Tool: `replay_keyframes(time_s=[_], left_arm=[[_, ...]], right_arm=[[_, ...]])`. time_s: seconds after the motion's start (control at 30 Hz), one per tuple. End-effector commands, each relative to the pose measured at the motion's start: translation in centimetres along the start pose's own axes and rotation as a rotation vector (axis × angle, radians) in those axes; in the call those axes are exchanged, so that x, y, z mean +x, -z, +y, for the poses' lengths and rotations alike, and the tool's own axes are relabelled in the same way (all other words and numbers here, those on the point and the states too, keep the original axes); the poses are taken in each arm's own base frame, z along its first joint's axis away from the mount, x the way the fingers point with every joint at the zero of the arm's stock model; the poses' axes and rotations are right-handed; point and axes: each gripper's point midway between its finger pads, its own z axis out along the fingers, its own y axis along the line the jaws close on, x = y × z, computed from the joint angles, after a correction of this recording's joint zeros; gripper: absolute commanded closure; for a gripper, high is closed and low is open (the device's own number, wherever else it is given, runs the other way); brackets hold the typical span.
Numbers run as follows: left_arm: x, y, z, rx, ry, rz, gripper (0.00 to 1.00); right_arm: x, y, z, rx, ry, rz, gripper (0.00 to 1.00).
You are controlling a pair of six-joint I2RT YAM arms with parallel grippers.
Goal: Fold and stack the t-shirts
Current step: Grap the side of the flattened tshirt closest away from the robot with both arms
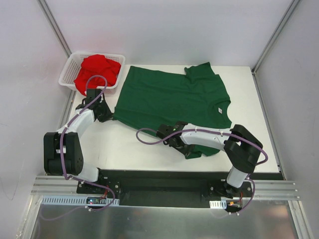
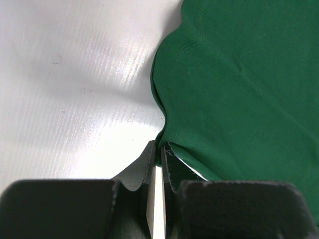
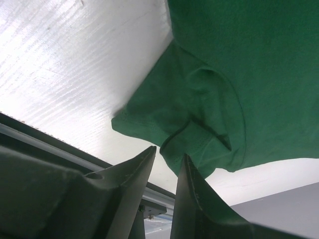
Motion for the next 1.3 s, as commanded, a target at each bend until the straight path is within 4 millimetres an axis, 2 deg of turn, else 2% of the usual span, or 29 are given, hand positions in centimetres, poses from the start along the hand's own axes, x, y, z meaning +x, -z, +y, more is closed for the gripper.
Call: replay_keyframes(time_s=[0.0,0.67,0.73,0.77,0.83,0.9,1.03,1.27], left_arm=[[-0.7,1.0,-0.2,0.015,-0.007,-0.038,1.00],[-0.9,1.1,-0.2,0.016,-0.005,-0.044,1.00],[-0.9,1.1,-0.2,0.017,-0.007,-0.044,1.00],[-0.9,1.1,-0.2,0.017,-0.006,-0.046,1.00],[-0.9,1.1,-0.3,0.020,-0.008,-0.044,1.00],[-0.8,1.0,-0.2,0.019,-0.007,-0.041,1.00],[-0.9,1.1,-0.2,0.019,-0.004,-0.043,1.00],[-0.9,1.1,-0.3,0.022,-0.004,-0.043,1.00]], right_arm=[[0.2,0.2,-0.5,0.031,0.015,0.019,0.69],[0.5,-0.3,-0.6,0.051,0.028,0.050,0.72],[0.5,-0.4,-0.7,0.055,0.030,0.052,0.78],[0.5,-0.4,-0.7,0.054,0.027,0.050,0.87],[0.5,-0.4,-0.8,0.060,0.024,0.050,0.99],[0.4,-0.4,-0.8,0.060,0.020,0.048,0.99],[0.0,0.1,-1.0,0.060,-0.004,0.018,0.99],[-1.7,3.7,-2.9,0.066,-0.115,-0.146,0.99]])
